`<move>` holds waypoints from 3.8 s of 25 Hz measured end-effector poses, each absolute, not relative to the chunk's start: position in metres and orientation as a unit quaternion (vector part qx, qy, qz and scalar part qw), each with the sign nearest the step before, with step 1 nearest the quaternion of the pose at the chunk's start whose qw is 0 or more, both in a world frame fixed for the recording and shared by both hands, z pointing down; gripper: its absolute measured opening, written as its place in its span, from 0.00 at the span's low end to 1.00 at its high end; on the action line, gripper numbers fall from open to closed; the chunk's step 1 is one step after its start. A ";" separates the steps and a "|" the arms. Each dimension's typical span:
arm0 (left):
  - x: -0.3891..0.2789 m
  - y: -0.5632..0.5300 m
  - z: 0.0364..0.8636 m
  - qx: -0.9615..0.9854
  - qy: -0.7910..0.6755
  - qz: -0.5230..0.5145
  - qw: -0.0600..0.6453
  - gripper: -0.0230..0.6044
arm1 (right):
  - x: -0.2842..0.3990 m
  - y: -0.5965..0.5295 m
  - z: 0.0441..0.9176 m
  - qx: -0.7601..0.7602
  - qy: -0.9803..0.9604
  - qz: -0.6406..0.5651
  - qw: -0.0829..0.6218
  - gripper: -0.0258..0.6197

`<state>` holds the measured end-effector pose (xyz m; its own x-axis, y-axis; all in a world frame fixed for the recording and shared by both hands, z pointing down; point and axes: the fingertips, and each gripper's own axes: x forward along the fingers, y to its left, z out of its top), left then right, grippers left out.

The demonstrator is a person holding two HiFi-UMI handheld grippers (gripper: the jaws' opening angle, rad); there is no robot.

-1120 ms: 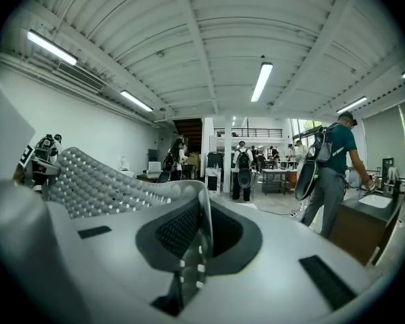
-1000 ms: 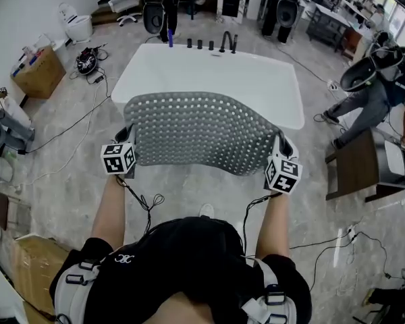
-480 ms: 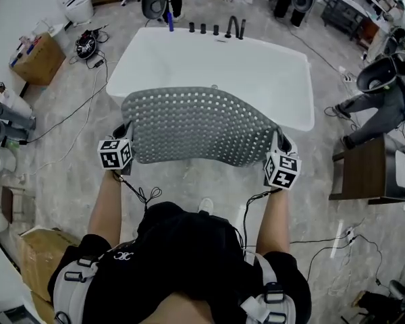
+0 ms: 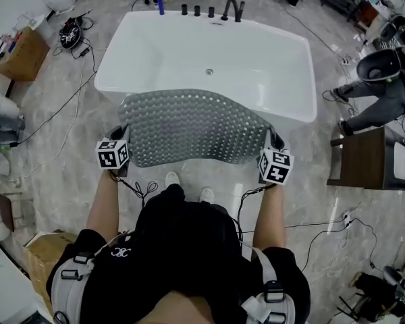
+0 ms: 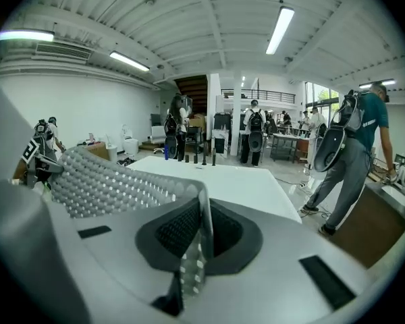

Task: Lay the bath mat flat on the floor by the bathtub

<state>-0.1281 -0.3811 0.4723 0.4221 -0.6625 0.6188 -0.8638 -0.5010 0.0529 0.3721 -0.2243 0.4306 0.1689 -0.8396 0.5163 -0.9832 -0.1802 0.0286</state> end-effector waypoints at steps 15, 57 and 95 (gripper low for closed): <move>-0.135 -0.423 0.624 0.789 -0.387 0.402 0.258 0.07 | 0.362 -0.240 0.582 0.703 -0.569 0.325 0.276 0.07; -0.136 -0.465 1.202 0.726 -0.351 0.521 0.280 0.08 | 0.426 -0.312 1.175 0.622 -0.571 0.344 0.412 0.07; -0.111 -0.477 0.844 0.836 -0.474 0.238 0.140 0.04 | 0.341 -0.314 0.819 0.749 -0.628 0.160 0.136 0.05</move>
<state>-0.1113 -0.4768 0.8437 0.4376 -0.7259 0.5307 -0.8592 -0.5116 0.0088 0.3407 -0.3143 0.8190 0.1601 -0.8981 0.4095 -0.9847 -0.1743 0.0027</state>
